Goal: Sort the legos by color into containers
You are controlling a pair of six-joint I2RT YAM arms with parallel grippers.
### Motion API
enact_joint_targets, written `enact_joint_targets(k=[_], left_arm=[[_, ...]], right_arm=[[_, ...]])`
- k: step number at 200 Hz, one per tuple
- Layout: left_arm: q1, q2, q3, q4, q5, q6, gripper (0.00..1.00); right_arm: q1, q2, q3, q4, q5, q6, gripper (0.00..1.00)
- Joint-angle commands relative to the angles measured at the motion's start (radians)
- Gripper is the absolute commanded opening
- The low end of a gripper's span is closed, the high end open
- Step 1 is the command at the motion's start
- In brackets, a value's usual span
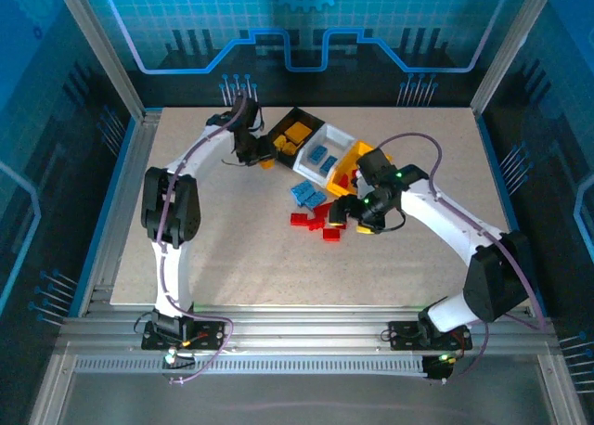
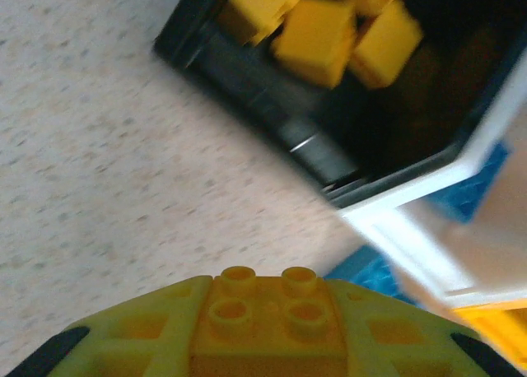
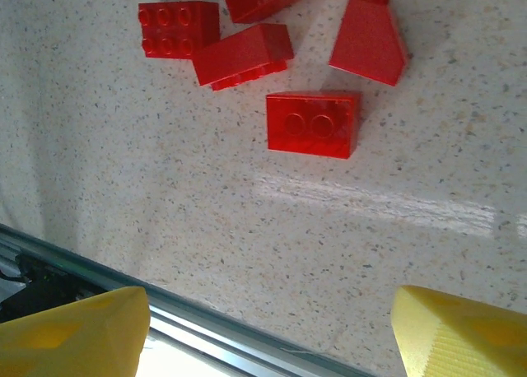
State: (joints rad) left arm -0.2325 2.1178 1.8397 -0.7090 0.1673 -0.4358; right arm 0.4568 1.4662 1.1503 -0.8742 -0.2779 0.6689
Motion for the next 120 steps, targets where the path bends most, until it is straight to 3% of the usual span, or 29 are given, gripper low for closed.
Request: enact_joint_targets(k=[1, 67, 120], left_arm=[[0.015, 0.053, 0.111, 0.047, 0.099, -0.156, 0.26], [0.013, 0.307, 0.494, -0.021, 0.101, -0.228, 0.27], [0.013, 0.350, 0.527, -0.006, 0.093, -0.255, 0.36]], right_arm=[[-0.022, -0.059, -0.032, 0.001, -0.012, -0.015, 0.79], [-0.088, -0.159, -0.098, -0.030, -0.012, -0.025, 0.79], [-0.125, -0.184, -0.109, -0.043, -0.020, -0.040, 0.79]])
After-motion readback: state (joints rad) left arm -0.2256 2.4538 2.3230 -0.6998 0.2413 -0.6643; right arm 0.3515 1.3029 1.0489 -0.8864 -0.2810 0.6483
